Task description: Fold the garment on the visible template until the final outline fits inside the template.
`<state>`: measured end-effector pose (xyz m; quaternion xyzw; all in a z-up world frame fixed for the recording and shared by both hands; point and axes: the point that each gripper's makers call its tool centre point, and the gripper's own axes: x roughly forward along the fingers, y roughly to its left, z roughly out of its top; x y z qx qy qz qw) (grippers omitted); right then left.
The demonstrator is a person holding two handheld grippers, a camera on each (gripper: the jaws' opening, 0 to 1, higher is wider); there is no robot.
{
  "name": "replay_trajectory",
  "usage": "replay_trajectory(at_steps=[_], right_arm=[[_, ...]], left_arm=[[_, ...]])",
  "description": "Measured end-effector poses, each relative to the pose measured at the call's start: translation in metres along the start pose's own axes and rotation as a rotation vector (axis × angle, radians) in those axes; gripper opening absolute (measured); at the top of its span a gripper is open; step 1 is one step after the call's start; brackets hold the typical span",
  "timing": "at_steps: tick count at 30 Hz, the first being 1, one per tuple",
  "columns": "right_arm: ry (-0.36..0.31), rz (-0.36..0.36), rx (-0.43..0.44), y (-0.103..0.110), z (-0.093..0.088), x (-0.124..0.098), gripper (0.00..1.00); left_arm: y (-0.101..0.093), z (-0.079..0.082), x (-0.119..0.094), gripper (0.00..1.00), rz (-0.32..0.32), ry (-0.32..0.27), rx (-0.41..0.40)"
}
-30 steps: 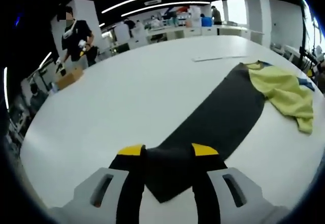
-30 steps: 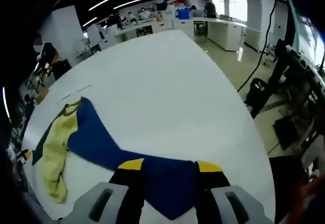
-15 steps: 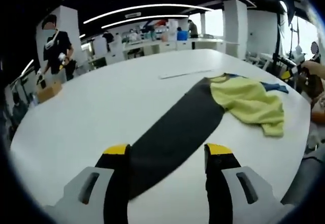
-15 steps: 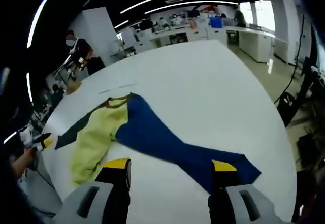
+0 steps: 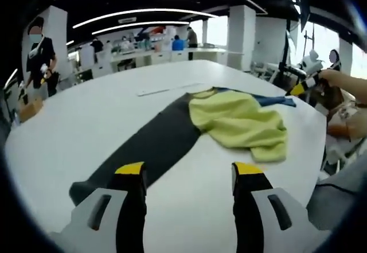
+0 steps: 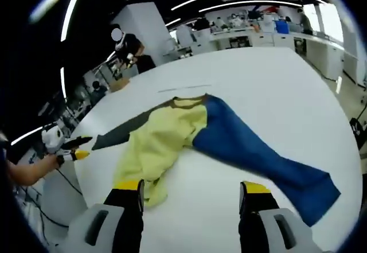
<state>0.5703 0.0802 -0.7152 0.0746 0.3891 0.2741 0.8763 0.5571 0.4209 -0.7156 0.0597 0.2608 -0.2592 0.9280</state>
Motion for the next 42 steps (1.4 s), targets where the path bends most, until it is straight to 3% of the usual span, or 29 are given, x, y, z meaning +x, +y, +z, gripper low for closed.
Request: replay_trajectory(at_steps=[6,14,26,33,42], right_arm=[[0.016,0.015,-0.065,0.017,-0.013,0.013,0.56],[0.035,0.044,-0.142,0.035,-0.022,0.032,0.46],[0.066,0.047,-0.207,0.037,-0.027,0.063,0.28],[0.089,0.023,-0.241,0.034,-0.031,0.073,0.15],[0.113,0.009,-0.267,0.033,-0.036,0.085,0.08]], left_arm=[[-0.027,0.001,0.010,0.56,-0.068,0.014,0.025],[-0.050,-0.002,0.023,0.53,-0.114,0.019,0.029],[-0.075,-0.004,0.044,0.42,-0.160,0.034,-0.030],[-0.092,-0.012,0.062,0.36,-0.191,0.079,-0.045],[-0.108,-0.018,0.076,0.26,-0.207,0.114,0.009]])
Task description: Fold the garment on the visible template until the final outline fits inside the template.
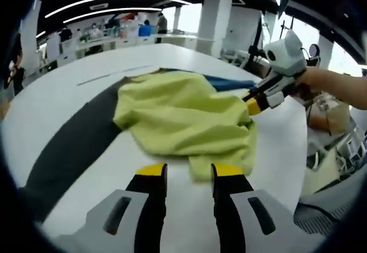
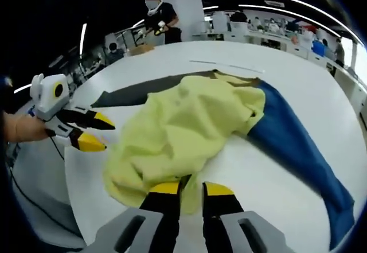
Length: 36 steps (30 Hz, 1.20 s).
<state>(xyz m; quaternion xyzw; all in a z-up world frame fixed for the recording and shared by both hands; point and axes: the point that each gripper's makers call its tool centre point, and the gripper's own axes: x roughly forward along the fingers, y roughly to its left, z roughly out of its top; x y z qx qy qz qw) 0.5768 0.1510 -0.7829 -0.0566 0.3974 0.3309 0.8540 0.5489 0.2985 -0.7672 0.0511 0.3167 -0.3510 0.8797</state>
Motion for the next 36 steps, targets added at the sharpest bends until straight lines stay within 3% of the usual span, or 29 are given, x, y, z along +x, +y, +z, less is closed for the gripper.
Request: replay_trajectory(at_steps=[6,20,24,36], right_arm=[[0.010,-0.017,-0.022,-0.001,0.000,0.005,0.02],[-0.011,-0.048,0.017,-0.004,0.005,0.002,0.00],[-0.020,-0.052,0.027,-0.005,0.007,-0.003,0.00],[-0.057,-0.092,0.045,-0.004,0.016,-0.030,0.00]], left_arm=[[-0.001,-0.009,0.010,0.19,0.009,0.046,0.037],[-0.011,-0.010,0.016,0.03,-0.005,0.057,0.047],[-0.013,-0.006,0.009,0.02,-0.006,0.039,0.065],[-0.019,0.013,-0.024,0.00,-0.023,-0.027,-0.010]])
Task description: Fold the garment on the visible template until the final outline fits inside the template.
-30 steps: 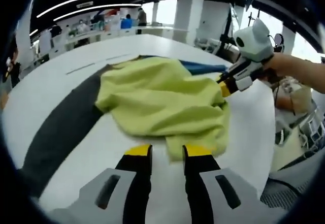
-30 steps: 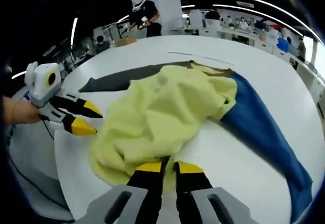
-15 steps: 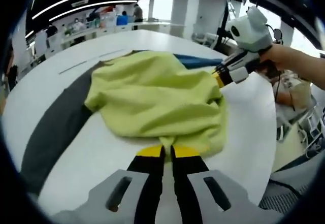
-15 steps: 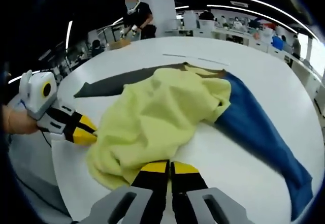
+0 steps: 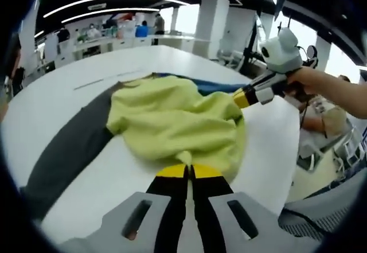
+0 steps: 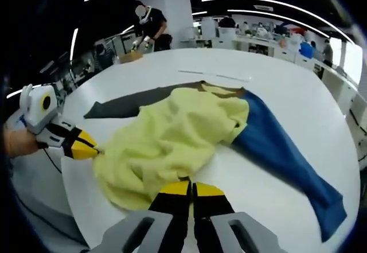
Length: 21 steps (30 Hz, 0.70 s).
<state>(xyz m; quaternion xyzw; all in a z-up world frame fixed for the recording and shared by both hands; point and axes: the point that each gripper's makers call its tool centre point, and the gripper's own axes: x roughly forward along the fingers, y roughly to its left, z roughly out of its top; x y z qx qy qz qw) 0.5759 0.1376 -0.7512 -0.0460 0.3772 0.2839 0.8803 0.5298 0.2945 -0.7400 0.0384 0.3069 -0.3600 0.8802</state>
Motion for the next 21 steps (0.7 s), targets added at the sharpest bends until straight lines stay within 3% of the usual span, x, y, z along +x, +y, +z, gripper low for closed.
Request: replay_trajectory(at_steps=[21], right_arm=[[-0.166,-0.064,0.052,0.012,0.040,-0.057,0.00]], left_arm=[[0.003,0.040,-0.049,0.00,0.010,-0.131,-0.119]])
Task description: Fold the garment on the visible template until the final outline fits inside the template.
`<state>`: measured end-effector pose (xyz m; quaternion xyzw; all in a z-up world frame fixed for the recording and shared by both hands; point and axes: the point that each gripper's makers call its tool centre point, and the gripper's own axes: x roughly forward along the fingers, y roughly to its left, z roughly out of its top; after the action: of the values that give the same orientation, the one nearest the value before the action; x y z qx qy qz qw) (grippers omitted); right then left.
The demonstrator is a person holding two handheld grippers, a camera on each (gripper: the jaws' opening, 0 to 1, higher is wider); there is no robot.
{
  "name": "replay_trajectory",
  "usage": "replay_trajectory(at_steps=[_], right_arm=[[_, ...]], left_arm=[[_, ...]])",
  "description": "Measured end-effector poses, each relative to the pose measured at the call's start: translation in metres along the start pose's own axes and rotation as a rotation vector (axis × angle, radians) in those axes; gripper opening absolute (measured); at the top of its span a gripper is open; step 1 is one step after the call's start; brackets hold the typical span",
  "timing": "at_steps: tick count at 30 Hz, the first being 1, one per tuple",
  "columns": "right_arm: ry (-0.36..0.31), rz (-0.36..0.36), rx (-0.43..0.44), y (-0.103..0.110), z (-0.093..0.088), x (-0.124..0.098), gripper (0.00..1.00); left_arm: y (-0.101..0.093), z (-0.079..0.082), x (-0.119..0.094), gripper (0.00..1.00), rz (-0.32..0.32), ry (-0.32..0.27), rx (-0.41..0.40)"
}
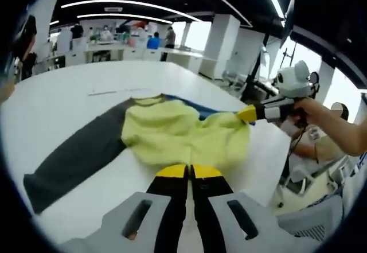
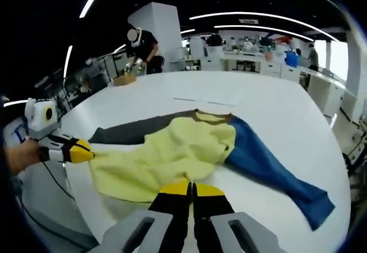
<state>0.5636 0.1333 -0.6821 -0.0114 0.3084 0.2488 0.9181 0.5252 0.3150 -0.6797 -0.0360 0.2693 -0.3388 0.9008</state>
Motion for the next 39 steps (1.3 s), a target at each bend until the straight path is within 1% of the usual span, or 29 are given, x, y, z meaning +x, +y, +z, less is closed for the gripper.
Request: replay_trajectory(at_steps=[3,6,9,11,13,16,20,27,33,35,36,37,39], right_arm=[[-0.021,-0.014,-0.011,0.005,0.008,-0.007,0.00],[-0.037,-0.030,-0.047,0.014,0.013,-0.014,0.00],[-0.039,-0.042,-0.064,0.021,0.014,-0.019,0.00],[-0.030,-0.046,-0.075,0.024,0.012,-0.021,0.00],[-0.025,-0.043,-0.073,0.032,0.009,-0.023,0.00],[-0.009,-0.038,-0.111,0.045,0.001,-0.023,0.00],[0.004,-0.010,-0.103,0.061,-0.011,-0.016,0.00],[0.055,0.083,-0.107,0.096,-0.037,0.006,0.00],[0.106,0.119,-0.100,0.109,-0.058,0.023,0.00],[0.113,0.125,-0.096,0.110,-0.064,0.030,0.00],[0.128,0.133,-0.092,0.112,-0.069,0.033,0.00],[0.126,0.133,-0.092,0.112,-0.071,0.036,0.00],[0.153,0.140,-0.088,0.114,-0.079,0.041,0.00]], left_arm=[[0.002,0.002,-0.002,0.00,0.006,-0.002,-0.003],[0.005,0.003,-0.006,0.00,0.012,-0.007,-0.012],[0.006,0.000,-0.010,0.00,0.010,0.005,-0.034],[0.007,-0.004,-0.013,0.00,0.012,0.020,-0.044],[0.008,-0.007,-0.015,0.00,0.016,0.022,-0.046],[0.012,-0.014,-0.018,0.00,0.025,0.039,-0.052],[0.017,-0.023,-0.020,0.00,0.038,0.062,-0.059],[0.020,-0.035,-0.021,0.00,0.050,0.096,-0.044],[0.020,-0.044,-0.019,0.00,0.050,0.111,-0.052],[0.020,-0.046,-0.019,0.00,0.048,0.111,-0.056],[0.020,-0.048,-0.019,0.00,0.049,0.115,-0.059],[0.020,-0.049,-0.018,0.00,0.049,0.118,-0.060],[0.020,-0.051,-0.018,0.00,0.051,0.121,-0.061]])
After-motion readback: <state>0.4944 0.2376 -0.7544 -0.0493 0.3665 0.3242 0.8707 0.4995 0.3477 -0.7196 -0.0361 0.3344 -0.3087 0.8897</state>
